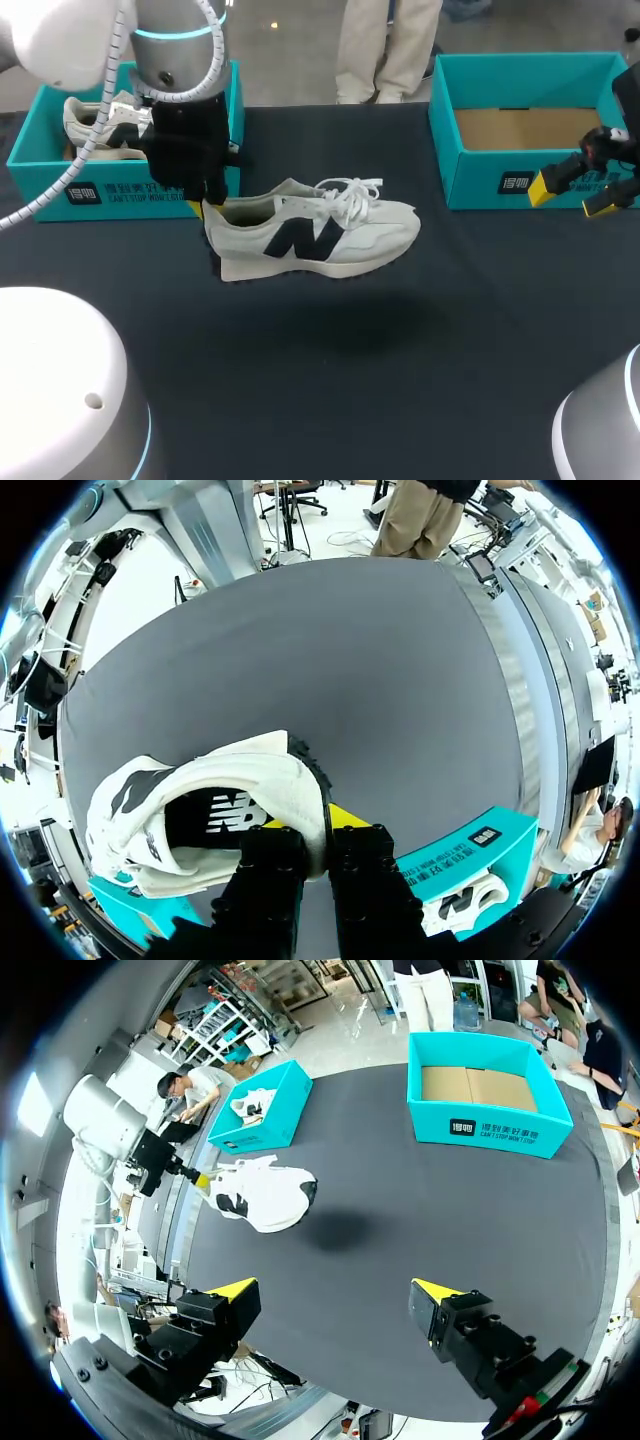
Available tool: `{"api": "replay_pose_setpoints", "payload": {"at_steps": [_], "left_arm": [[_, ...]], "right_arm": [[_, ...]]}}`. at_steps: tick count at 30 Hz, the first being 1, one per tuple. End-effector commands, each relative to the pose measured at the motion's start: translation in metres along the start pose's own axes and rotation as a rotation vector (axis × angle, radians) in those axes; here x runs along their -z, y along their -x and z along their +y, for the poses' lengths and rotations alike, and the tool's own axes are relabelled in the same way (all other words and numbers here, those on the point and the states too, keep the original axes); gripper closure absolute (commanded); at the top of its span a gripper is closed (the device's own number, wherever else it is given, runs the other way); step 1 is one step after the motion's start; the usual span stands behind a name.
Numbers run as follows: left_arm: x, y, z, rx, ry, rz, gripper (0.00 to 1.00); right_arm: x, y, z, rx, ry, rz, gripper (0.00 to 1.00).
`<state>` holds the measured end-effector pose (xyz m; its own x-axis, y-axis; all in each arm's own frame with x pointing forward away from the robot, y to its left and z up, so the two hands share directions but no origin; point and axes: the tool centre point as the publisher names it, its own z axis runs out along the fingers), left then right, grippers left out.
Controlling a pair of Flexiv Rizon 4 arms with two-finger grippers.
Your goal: Take the shoe out of the shoebox, open the shoe tongue, remove and reinsert the insole, then place the shoe into the shoebox
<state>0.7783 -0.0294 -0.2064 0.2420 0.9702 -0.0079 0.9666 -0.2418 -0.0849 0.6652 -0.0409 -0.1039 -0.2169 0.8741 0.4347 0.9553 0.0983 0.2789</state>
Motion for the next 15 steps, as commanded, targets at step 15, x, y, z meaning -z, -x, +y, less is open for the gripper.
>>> {"api": "replay_pose_setpoints", "payload": {"at_steps": [15], "left_arm": [[-0.031,0.021,-0.005,-0.028,0.02,0.046,1.0]], "right_arm": [[-0.001,0.0,0.003,-0.001,-0.005,-0.001,0.0]]}}
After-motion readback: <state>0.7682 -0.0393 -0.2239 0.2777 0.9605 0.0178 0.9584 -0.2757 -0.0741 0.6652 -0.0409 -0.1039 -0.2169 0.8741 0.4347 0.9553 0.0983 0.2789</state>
